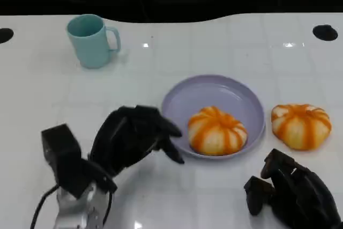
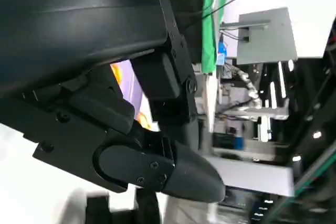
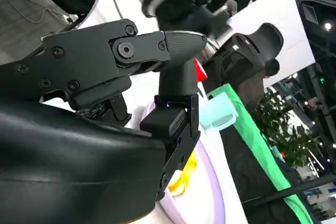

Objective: Grasp the bread from the table and place it into the plate.

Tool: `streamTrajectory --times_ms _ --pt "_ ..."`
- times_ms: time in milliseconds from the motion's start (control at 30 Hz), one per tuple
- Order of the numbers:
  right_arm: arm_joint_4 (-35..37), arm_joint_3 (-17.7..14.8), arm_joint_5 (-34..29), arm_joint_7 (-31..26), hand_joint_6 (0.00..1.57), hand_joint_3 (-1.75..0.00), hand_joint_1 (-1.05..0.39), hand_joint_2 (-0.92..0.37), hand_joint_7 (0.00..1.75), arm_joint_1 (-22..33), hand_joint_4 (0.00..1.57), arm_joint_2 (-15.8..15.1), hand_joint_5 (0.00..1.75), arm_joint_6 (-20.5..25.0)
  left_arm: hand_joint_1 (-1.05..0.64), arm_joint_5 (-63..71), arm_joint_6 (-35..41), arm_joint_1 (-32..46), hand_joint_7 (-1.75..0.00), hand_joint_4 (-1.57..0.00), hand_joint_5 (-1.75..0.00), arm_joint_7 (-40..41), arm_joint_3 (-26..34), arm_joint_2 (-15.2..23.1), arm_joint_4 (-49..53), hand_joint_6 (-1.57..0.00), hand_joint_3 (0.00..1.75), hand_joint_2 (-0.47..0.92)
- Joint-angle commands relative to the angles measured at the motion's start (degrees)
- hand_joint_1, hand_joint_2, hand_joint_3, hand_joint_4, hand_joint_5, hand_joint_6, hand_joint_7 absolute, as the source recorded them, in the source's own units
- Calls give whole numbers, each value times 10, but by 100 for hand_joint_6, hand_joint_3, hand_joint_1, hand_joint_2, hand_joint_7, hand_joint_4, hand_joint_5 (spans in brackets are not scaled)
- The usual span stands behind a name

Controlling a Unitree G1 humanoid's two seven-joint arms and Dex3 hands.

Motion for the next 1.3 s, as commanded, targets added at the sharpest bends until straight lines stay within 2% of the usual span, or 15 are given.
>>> streamTrajectory --times_ms 33,200,400,833,1300 --pt "-9 -1 6 -4 67 -23 -57 -92 148 7 77 -6 173 5 -105 -31 81 48 -31 -157 -62 -22 10 4 -69 -157 1 91" --pt "-10 -2 11 0 68 -22 -58 -92 148 7 78 -4 173 8 -105 -66 162 93 -45 -157 -72 -36 19 -1 -128 -157 0 86" --pt "-15 -1 12 0 68 -23 -57 -92 147 9 77 -6 173 9 -105 -96 234 130 -45 -157 -74 -55 24 -4 -169 -157 0 78" --pt "-7 -4 11 3 69 -21 -57 -92 145 8 77 -12 174 8 -105 -82 242 152 -50 -157 -79 -58 22 -19 -180 -157 0 76" --pt "23 -7 11 20 69 -21 -57 -92 143 -4 77 -11 173 -10 -105 -87 247 148 -44 -157 -76 -76 30 -16 -163 -157 0 74"
